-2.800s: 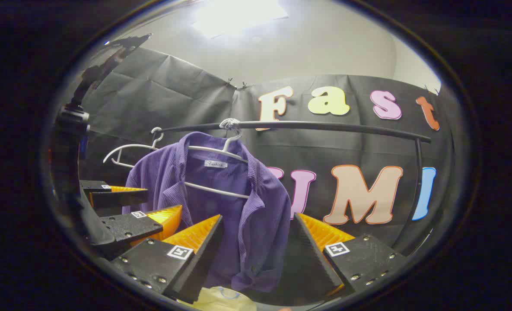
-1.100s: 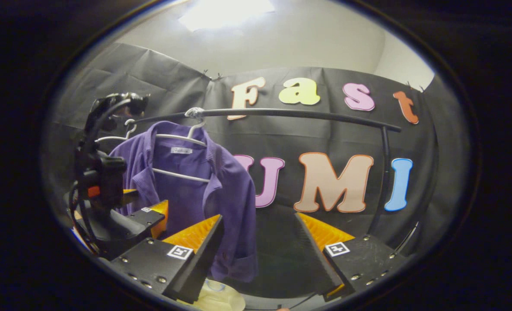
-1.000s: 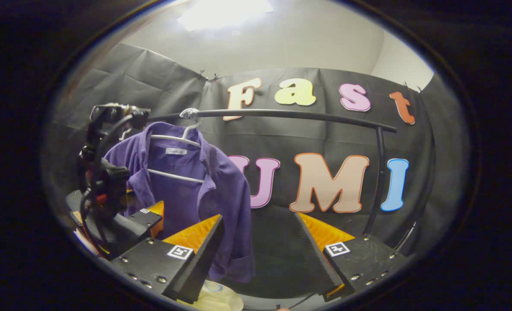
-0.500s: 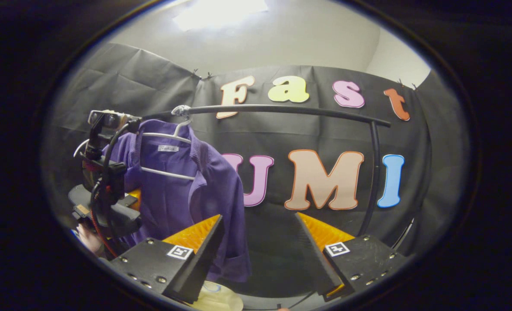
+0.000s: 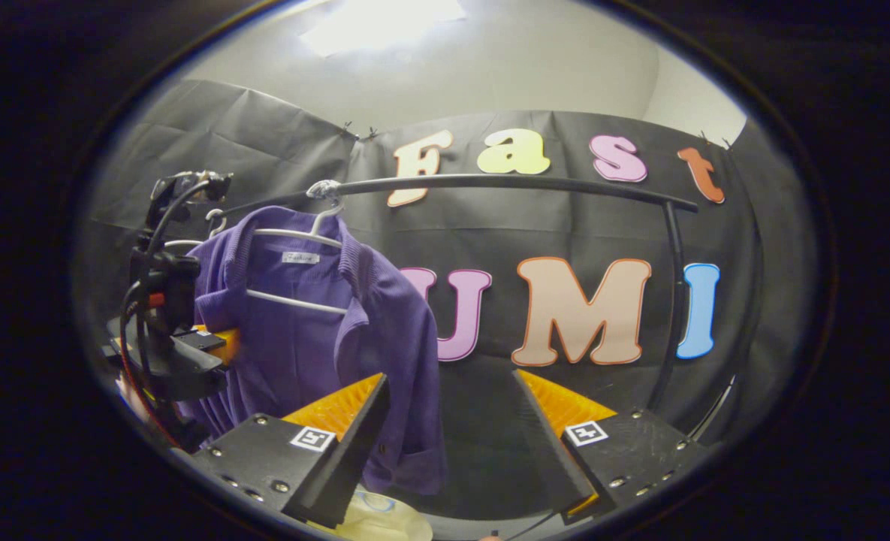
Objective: Grasp the clothes on the hanger with both hands and then place them into the laundry hamper below.
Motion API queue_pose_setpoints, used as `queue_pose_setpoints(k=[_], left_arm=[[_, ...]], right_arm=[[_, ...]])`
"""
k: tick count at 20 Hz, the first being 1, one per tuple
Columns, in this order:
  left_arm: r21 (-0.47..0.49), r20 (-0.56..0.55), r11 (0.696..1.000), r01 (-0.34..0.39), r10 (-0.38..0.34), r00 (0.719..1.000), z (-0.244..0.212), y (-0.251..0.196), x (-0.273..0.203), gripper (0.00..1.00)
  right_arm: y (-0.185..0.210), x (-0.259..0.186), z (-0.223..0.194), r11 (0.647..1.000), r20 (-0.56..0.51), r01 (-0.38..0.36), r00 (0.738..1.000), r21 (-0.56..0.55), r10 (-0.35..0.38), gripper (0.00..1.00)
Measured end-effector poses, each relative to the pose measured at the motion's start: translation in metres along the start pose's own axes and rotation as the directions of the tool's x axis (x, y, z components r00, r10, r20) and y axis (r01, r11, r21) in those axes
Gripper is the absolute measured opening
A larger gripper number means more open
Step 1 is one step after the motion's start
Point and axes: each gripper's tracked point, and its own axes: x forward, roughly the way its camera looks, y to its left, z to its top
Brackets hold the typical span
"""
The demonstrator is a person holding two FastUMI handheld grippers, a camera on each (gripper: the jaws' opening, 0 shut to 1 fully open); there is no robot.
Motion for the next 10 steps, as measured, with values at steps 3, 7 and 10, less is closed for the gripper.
queue_pose_setpoints(k=[3, 7, 10], left_arm=[[-0.007, -0.017, 1.000, 0.012, -0.012, 1.000, 0.003, 0.003, -0.012, 0.00], [-0.001, -0.023, 1.000, 0.007, -0.007, 1.000, 0.010, 0.014, -0.028, 0.02], [-0.013, -0.032, 1.000, 0.011, -0.011, 0.999, 0.016, 0.019, -0.040, 0.00]], right_arm=[[0.016, 0.007, -0.007, 0.998, -0.006, -0.055, 0.998, -0.015, 0.055, 0.92], [0.044, 0.016, -0.015, 0.990, -0.013, -0.139, 0.990, -0.020, 0.139, 0.91], [0.063, 0.024, -0.023, 0.981, -0.027, -0.192, 0.981, -0.007, 0.191, 0.95]])
